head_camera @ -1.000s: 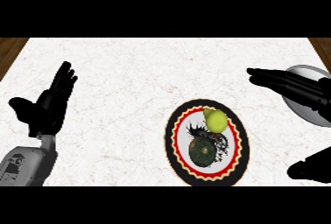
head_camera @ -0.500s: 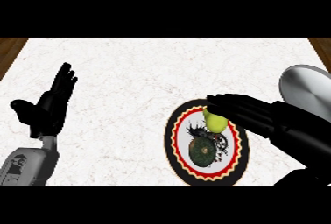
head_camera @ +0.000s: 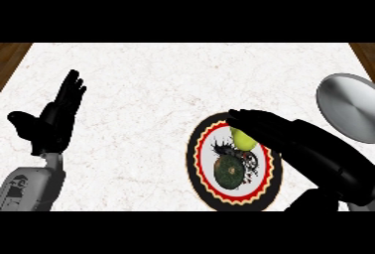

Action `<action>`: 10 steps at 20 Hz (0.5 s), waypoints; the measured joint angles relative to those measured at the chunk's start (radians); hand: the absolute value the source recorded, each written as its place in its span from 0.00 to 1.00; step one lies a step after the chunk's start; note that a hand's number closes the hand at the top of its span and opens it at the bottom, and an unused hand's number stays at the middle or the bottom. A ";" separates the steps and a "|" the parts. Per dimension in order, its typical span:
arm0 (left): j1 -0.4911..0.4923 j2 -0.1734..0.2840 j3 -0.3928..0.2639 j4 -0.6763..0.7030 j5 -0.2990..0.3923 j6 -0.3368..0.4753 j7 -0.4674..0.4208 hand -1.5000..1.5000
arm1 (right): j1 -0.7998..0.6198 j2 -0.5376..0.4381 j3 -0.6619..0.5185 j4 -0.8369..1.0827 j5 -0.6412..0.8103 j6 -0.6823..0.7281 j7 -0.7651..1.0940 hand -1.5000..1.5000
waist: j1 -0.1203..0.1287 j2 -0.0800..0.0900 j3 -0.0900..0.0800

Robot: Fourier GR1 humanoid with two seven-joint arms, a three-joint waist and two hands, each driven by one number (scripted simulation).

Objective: Pick the squash from the plate and place it in the pan

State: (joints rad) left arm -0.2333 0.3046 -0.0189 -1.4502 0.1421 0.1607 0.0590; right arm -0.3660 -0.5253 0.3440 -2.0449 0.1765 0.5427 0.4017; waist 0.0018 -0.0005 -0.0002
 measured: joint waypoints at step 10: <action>0.009 -0.029 0.026 -0.004 -0.031 -0.020 0.000 0.50 | -0.009 0.087 0.008 0.157 0.131 0.093 -0.072 0.00 | 0.001 0.001 0.000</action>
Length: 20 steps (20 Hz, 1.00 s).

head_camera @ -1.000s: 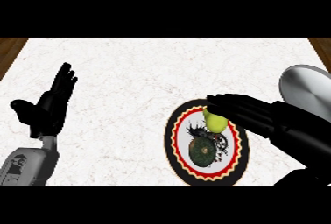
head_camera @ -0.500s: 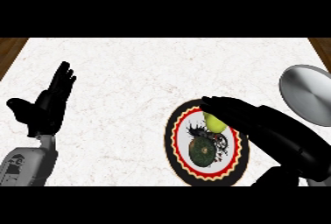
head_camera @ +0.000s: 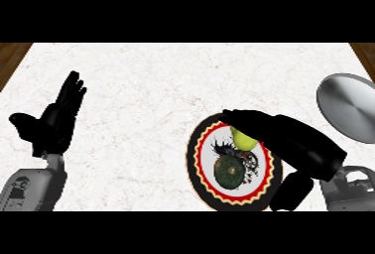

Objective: Pick the squash from the plate and place it in the pan

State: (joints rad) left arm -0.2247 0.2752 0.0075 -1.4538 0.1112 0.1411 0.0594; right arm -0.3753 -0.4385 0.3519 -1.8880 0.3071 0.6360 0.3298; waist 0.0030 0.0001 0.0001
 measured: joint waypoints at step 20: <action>-0.003 -0.039 0.043 -0.015 -0.045 -0.035 0.013 0.50 | 0.019 0.100 0.134 0.125 0.390 0.062 -0.093 0.00 | -0.002 0.000 0.000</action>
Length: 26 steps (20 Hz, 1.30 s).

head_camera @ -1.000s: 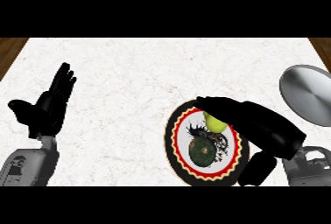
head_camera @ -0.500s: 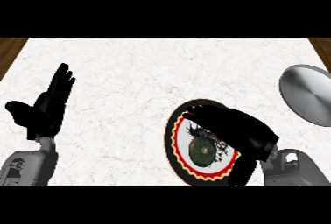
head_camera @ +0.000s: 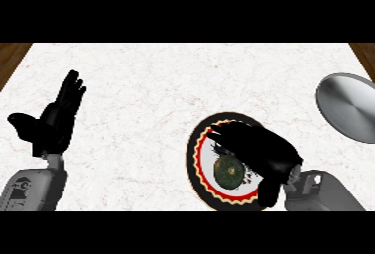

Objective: Pick the squash from the plate and place it in the pan

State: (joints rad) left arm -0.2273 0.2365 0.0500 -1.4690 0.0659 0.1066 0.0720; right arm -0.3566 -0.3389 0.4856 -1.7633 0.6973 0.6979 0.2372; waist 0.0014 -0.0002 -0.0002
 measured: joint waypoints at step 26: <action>-0.012 -0.048 0.032 0.004 -0.061 -0.028 0.006 0.50 | 0.015 0.148 0.043 0.262 0.297 -0.011 -0.180 1.00 | 0.001 0.001 0.000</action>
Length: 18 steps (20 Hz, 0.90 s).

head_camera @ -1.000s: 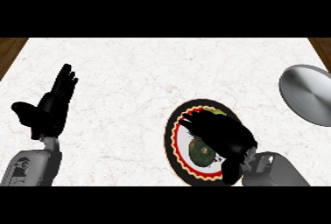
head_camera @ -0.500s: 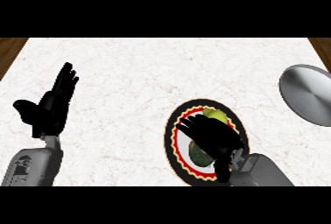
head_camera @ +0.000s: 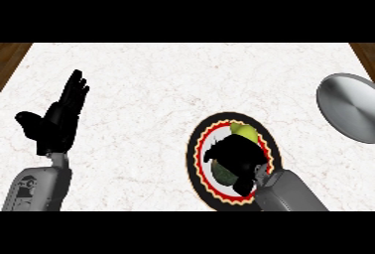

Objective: Pick the squash from the plate and place it in the pan

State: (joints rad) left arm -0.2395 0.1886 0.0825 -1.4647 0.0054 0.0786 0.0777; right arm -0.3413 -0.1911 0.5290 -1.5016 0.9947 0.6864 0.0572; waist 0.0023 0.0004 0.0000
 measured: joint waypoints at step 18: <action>0.038 0.007 0.030 -0.036 0.009 -0.024 0.005 0.50 | 0.000 0.157 -0.314 0.079 0.062 -0.167 0.344 1.00 | -0.011 -0.004 -0.002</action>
State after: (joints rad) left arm -0.2019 0.1956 0.1126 -1.5004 0.0148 0.0545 0.0827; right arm -0.3415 -0.0342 0.2151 -1.4226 1.0566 0.5190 0.4009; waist -0.0086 -0.0033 -0.0021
